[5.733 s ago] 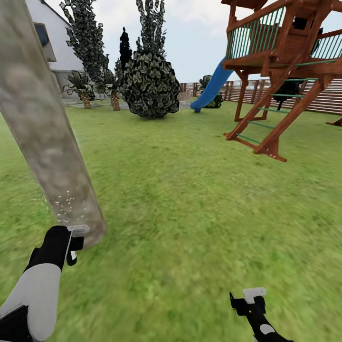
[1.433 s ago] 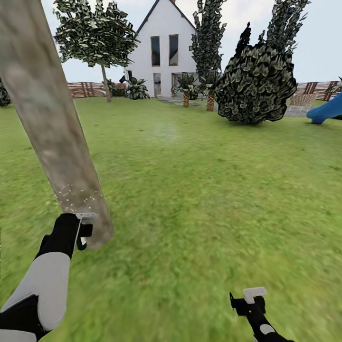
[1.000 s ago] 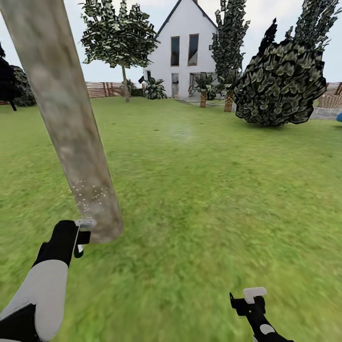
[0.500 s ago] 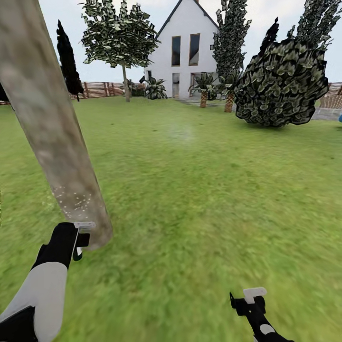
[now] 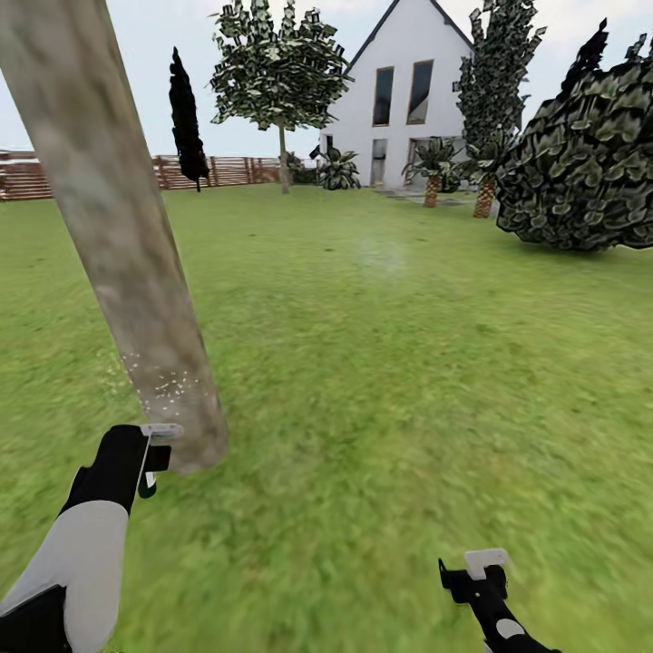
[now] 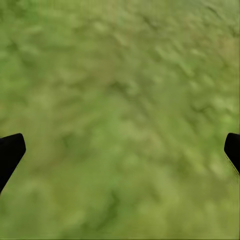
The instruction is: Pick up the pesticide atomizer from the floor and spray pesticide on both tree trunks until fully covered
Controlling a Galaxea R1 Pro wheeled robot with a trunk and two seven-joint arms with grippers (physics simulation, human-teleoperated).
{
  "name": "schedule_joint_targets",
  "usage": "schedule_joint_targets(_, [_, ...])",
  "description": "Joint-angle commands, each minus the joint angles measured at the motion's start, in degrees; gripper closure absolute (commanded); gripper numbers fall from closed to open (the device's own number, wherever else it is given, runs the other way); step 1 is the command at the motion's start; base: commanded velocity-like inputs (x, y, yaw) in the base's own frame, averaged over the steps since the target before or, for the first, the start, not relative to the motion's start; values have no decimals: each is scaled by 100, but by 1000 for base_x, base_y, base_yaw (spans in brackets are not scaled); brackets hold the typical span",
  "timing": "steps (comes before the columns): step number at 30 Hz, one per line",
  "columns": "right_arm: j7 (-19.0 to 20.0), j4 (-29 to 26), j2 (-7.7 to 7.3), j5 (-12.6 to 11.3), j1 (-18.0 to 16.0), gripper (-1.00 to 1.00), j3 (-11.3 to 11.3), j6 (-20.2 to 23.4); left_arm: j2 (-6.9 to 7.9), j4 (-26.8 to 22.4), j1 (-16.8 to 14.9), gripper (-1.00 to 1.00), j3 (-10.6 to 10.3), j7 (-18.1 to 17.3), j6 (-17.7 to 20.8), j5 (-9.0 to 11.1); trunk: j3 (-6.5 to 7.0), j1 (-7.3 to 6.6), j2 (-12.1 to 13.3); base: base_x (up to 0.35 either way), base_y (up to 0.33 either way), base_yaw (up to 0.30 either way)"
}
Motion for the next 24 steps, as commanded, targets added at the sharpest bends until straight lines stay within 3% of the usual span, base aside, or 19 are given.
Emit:
schedule_joint_targets(1, [-23, 7, 0, 61, -3, -100, -31, -19, -4, -7, -6, 100, 16, -53, 11, -62, -5, 1, -2, 170, -230, 277])
schedule_joint_targets(7, [-23, 7, 0, 61, -3, -100, -31, -19, -7, -7, -6, 100, 16, -51, 10, -61, -5, 1, -2, 149, -239, 277])
schedule_joint_targets(21, [-23, 7, 0, 61, -3, -100, -31, -19, -127, -16, -23, 100, -24, -59, 27, -2, -5, 1, -2, 20, -273, 276])
schedule_joint_targets(24, [-23, 7, 0, 61, -3, -100, -31, -19, -130, -16, -24, 100, -24, -60, 30, -8, -5, 1, -2, 157, -258, 102])
